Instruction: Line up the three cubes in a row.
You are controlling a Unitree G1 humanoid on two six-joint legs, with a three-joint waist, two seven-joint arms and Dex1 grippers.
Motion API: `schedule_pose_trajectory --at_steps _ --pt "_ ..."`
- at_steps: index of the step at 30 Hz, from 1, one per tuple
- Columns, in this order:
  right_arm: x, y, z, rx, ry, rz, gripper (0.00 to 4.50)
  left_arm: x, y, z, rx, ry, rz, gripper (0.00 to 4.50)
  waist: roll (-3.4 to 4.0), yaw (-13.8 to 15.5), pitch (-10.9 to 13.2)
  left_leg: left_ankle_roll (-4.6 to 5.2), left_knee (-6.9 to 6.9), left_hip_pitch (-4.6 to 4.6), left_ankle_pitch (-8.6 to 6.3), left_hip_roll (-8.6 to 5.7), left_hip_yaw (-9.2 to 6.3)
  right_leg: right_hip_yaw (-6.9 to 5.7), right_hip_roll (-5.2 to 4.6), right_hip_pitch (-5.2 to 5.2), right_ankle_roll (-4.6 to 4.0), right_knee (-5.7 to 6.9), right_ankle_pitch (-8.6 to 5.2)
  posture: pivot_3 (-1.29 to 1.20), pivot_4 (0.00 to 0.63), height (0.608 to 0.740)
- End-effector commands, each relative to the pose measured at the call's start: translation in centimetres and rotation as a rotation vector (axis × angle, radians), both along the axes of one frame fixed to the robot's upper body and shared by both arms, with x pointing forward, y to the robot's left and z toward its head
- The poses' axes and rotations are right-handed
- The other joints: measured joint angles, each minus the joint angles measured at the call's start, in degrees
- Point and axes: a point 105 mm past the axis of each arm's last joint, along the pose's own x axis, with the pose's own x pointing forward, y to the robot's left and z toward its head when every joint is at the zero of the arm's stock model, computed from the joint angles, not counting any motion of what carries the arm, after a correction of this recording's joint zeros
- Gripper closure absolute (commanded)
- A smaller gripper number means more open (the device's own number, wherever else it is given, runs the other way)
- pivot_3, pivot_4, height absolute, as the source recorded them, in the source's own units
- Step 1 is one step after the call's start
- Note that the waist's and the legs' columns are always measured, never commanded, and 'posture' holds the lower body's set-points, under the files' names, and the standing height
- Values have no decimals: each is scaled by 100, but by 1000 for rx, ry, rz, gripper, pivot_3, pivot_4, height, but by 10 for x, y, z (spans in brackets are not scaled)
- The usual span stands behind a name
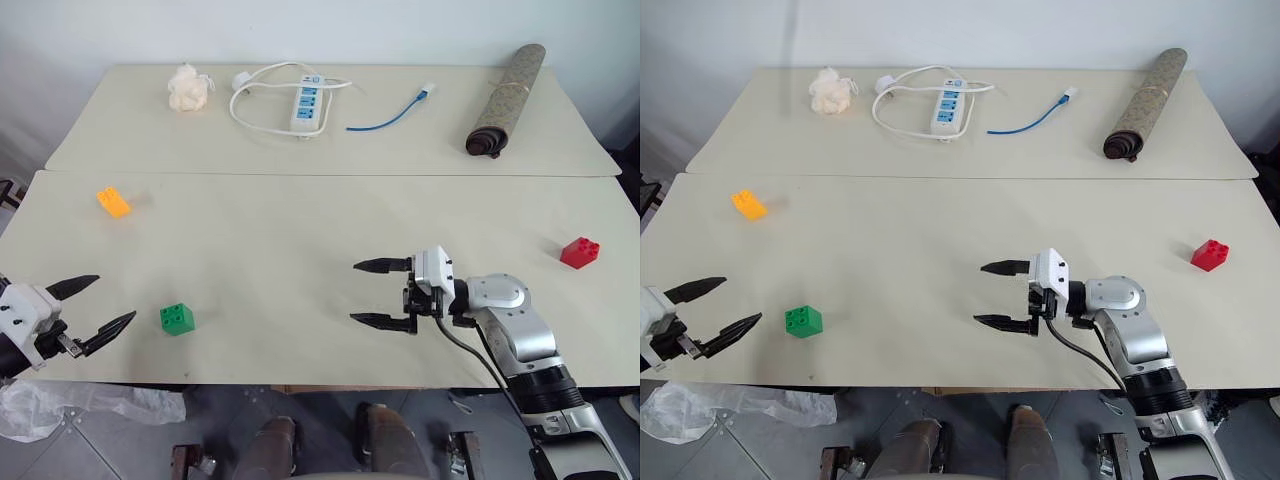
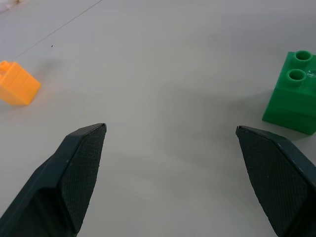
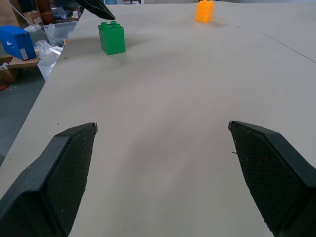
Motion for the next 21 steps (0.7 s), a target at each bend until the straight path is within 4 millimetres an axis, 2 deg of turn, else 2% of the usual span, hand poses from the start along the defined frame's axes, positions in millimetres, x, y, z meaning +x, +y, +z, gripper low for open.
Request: schedule_pose_trajectory --at_steps 1,4,7,9,12,14,16,18,19,21 --pt "-1 3 12 12 -48 18 0 -2 8 11 3 -40 28 26 0 0 0 0 0 0 0 0 0 0 0 0 0 0 0 0 150 740" --pt "1 2 15 28 -50 3 0 -1 5 15 -57 -52 25 26 0 -1 0 0 1 0 0 0 1 1 0 0 0 1 0 0 150 740" --pt "3 -4 21 47 -69 -33 0 2 -14 28 -132 -55 -61 26 -1 0 0 0 5 -1 0 1 1 2 -1 0 0 4 0 0 150 740" --pt "4 -11 28 81 -71 -75 0 3 -35 39 -174 -50 -162 26 -1 15 0 0 9 -1 0 0 0 6 -3 0 0 5 0 0 150 740" --pt "8 -27 44 156 -84 -178 0 9 -80 50 -140 -26 -330 26 -1 118 0 1 23 -8 0 -2 -4 13 -4 1 1 7 0 0 150 740" --pt "7 -51 58 189 -113 -300 0 13 -127 54 -151 -7 -498 26 1 206 0 2 35 -12 -1 -5 -10 28 -3 6 2 6 1 0 150 740" --pt "3 -73 65 203 -129 -403 0 12 -159 52 -161 15 -618 26 2 268 0 5 48 -14 -1 -13 -14 47 1 7 3 11 2 0 150 740" --pt "-2 -94 68 209 -138 -505 0 9 -181 46 -157 56 -709 26 2 272 -1 7 50 -13 -3 -15 -10 54 5 8 4 13 2 0 150 740" --pt "-8 -113 68 210 -147 -592 0 6 -192 40 -139 79 -759 26 2 272 -1 8 50 -14 -3 -14 -7 55 7 7 4 12 2 0 150 740" --pt "-26 -164 72 214 -193 -835 0 8 -207 32 -148 114 -802 26 7 293 -3 7 43 -14 -3 -9 -6 55 15 4 4 12 2 0 150 740"
